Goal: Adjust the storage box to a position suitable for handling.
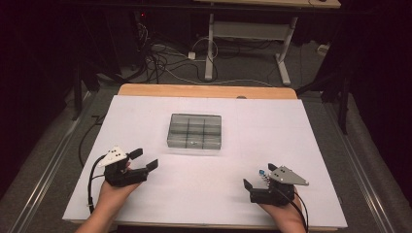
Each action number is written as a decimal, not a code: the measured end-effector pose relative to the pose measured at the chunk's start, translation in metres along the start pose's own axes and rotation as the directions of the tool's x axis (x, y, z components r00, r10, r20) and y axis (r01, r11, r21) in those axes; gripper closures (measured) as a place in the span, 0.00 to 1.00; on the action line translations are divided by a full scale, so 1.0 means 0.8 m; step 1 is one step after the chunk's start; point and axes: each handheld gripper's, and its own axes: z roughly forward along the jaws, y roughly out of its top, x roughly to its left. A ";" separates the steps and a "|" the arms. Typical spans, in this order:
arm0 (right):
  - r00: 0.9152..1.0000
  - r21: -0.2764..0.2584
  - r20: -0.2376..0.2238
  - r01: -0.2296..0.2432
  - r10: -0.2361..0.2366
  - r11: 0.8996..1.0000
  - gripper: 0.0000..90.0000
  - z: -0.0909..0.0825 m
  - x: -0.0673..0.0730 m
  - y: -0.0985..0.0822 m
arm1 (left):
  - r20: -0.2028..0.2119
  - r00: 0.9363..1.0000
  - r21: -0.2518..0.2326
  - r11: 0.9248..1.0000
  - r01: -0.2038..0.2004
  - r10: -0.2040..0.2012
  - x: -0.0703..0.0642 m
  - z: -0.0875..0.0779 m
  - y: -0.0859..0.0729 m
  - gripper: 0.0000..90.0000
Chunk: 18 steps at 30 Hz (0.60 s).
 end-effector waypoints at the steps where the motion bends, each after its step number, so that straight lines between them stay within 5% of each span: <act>1: 1.000 0.000 0.000 0.000 0.000 1.000 0.00 0.000 0.000 0.000 | 0.000 1.000 0.000 1.000 0.000 0.000 0.000 0.000 0.000 0.33; 5: 1.000 0.007 0.001 0.004 -0.004 1.000 0.00 0.001 -0.001 -0.002 | -0.026 0.999 0.013 1.000 0.026 -0.026 0.012 0.015 0.015 0.50; 7: 1.000 0.002 0.001 0.002 -0.002 1.000 0.00 0.000 -0.002 -0.001 | -0.062 0.996 0.037 0.997 0.069 -0.067 0.026 0.029 0.028 0.61; 13: 1.000 -0.002 0.005 0.003 -0.003 1.000 0.00 -0.003 -0.003 -0.002 | -0.103 0.994 0.059 0.997 0.040 -0.034 0.048 0.057 0.050 0.95; 18: 1.000 -0.002 0.001 0.006 -0.006 1.000 0.00 -0.003 -0.004 -0.004 | -0.118 0.992 0.095 0.995 -0.025 0.036 0.048 0.087 0.081 0.97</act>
